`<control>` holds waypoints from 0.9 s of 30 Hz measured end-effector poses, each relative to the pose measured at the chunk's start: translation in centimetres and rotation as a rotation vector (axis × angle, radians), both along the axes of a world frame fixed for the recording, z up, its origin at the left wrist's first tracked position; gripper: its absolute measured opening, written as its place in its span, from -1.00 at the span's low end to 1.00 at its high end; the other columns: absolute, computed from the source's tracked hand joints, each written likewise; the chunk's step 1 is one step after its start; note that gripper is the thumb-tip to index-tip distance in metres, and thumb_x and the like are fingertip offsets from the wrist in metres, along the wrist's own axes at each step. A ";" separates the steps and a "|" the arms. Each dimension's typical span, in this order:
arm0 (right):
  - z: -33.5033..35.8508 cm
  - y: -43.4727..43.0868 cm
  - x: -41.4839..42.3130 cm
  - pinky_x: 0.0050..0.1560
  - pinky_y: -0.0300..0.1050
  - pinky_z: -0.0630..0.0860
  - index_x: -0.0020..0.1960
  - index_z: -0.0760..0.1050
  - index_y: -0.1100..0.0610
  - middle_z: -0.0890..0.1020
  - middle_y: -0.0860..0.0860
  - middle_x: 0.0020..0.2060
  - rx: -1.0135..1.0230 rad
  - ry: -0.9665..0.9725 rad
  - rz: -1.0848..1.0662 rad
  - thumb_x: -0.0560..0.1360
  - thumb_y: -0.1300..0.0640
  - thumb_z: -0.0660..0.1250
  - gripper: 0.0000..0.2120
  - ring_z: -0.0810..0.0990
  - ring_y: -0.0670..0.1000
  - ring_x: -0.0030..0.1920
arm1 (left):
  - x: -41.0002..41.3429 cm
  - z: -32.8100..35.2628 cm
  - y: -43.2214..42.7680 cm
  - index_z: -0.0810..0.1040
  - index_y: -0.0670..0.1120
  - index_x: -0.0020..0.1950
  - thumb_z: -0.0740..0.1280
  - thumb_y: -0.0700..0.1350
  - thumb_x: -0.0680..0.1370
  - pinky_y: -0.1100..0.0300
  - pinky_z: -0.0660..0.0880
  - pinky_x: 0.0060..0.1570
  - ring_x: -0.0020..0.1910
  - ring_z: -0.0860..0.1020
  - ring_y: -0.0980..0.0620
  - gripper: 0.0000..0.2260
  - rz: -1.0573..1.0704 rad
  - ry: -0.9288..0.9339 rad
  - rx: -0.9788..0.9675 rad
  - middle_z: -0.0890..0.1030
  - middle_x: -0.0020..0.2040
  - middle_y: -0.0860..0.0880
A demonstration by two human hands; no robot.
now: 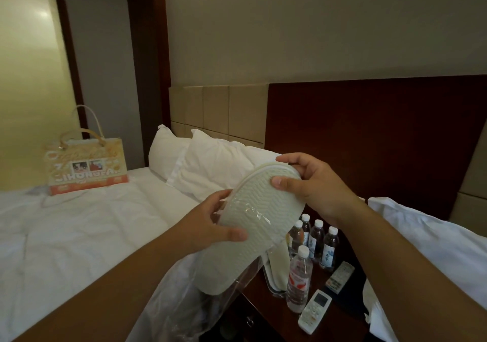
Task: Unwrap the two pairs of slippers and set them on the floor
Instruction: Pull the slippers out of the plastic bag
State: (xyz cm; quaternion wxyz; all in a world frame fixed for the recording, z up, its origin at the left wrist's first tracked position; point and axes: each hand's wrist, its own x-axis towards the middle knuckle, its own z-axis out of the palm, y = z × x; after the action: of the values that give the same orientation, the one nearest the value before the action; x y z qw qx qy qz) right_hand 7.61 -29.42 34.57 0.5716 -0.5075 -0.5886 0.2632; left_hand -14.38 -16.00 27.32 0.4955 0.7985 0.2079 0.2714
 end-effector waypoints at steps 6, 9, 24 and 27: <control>0.3 -0.1 -0.4 -0.06 -0.05 0.64 0.15 0.55 -0.05 0.72 0.07 -0.03 0.018 0.019 0.008 0.29 0.08 0.60 -0.53 0.71 0.09 -0.02 | 0.9 0.2 -0.6 0.55 0.15 0.12 0.62 0.14 0.20 0.02 0.64 0.01 0.03 0.66 0.10 -0.46 0.000 0.051 0.056 0.68 0.07 0.08; 0.5 -0.5 0.0 -0.02 0.00 0.64 0.14 0.54 -0.06 0.72 0.05 -0.02 0.030 0.040 -0.016 0.29 0.09 0.59 -0.54 0.71 0.08 -0.02 | 0.8 -1.0 -0.9 0.59 0.07 0.13 0.64 0.04 0.24 -0.04 0.60 0.08 0.08 0.65 0.03 -0.50 -0.056 0.050 0.001 0.68 0.10 0.02; -0.9 -0.7 1.0 0.08 -0.02 0.58 0.23 0.54 0.05 0.67 0.02 0.15 -0.092 0.153 0.033 0.25 0.11 0.61 -0.42 0.64 0.04 0.16 | 0.9 0.5 -1.6 0.57 0.07 0.12 0.59 0.14 0.24 0.14 0.63 -0.04 0.04 0.66 0.06 -0.50 -0.037 -0.046 -0.050 0.68 0.10 0.07; -0.8 -0.4 1.2 0.13 0.06 0.54 0.24 0.55 0.12 0.66 0.07 0.15 -0.024 0.278 0.040 0.28 0.11 0.56 -0.46 0.63 0.09 0.17 | 0.8 0.1 -1.8 0.58 0.04 0.13 0.59 0.14 0.24 0.07 0.62 0.03 0.03 0.67 0.03 -0.48 -0.049 0.010 -0.012 0.68 0.10 0.01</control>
State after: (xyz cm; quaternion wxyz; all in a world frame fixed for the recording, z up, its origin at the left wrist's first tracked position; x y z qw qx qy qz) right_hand 8.77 -29.86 33.81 0.6360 -0.4612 -0.5107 0.3493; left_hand -13.60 -17.76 27.37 0.5057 0.8017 0.1924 0.2541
